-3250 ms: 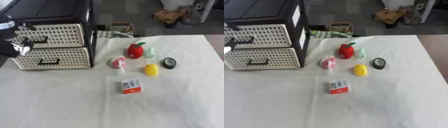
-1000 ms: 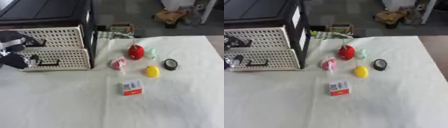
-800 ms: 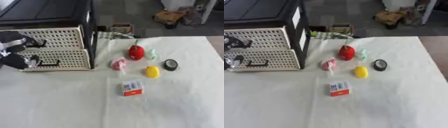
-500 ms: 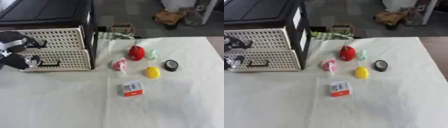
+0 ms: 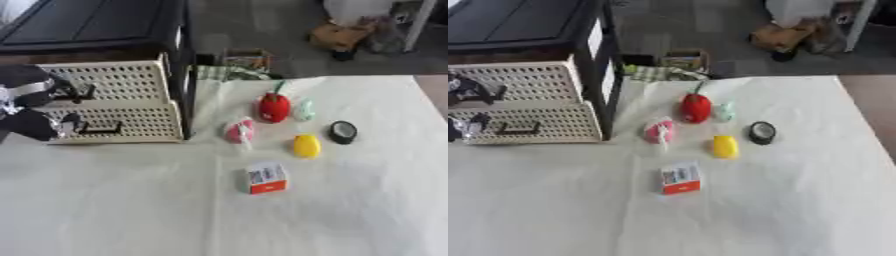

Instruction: Pick up objects from table and place into drawer.

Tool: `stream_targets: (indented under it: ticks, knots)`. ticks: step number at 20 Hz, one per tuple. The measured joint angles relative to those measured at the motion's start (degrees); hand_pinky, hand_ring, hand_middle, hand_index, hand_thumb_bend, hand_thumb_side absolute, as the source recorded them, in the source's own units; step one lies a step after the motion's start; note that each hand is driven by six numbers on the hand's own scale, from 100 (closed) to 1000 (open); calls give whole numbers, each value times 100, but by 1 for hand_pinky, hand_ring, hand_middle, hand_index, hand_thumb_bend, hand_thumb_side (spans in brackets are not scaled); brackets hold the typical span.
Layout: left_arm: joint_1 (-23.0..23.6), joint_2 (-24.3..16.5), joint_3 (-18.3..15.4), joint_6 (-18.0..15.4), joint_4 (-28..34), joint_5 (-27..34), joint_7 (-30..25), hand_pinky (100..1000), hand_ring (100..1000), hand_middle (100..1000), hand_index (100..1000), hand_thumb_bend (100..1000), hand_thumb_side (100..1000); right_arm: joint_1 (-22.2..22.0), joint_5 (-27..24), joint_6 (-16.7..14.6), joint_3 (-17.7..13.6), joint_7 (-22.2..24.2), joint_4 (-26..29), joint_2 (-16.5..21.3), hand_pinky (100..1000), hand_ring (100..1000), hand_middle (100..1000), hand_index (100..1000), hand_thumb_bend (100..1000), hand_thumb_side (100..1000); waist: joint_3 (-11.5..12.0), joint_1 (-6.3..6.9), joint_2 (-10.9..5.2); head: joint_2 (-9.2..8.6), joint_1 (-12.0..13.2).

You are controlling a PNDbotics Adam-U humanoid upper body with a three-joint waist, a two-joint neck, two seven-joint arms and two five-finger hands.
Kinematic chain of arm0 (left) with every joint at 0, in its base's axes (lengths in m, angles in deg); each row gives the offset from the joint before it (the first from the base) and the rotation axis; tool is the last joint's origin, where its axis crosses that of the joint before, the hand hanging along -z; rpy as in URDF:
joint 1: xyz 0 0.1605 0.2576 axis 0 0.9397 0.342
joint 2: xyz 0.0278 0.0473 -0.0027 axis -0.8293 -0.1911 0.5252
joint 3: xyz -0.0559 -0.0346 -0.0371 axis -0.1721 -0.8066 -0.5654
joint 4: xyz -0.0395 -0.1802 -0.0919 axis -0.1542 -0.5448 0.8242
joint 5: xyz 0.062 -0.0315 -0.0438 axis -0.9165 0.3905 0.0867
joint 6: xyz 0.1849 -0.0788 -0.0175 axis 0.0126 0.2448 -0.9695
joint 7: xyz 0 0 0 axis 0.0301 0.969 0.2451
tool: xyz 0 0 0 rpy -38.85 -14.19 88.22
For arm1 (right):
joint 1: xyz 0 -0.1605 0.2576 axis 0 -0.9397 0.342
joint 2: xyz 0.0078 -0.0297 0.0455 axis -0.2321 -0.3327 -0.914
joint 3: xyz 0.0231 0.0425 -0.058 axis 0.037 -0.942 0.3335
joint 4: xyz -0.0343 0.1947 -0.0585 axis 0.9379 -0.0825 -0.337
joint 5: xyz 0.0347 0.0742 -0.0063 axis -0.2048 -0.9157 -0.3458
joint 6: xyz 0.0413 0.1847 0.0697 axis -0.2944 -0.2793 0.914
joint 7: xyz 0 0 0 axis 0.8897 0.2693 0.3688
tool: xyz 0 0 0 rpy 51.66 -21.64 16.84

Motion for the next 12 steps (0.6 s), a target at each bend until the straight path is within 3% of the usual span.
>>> stream_targets:
  ticks: [12]
  knots:
    - [202,-106,-75,-70,76,219,-79,100,100,100,773,105,408,-5,0,10,-16,-10,0,0,727,581,516,720,431,762,41,16,-34,51,-6]
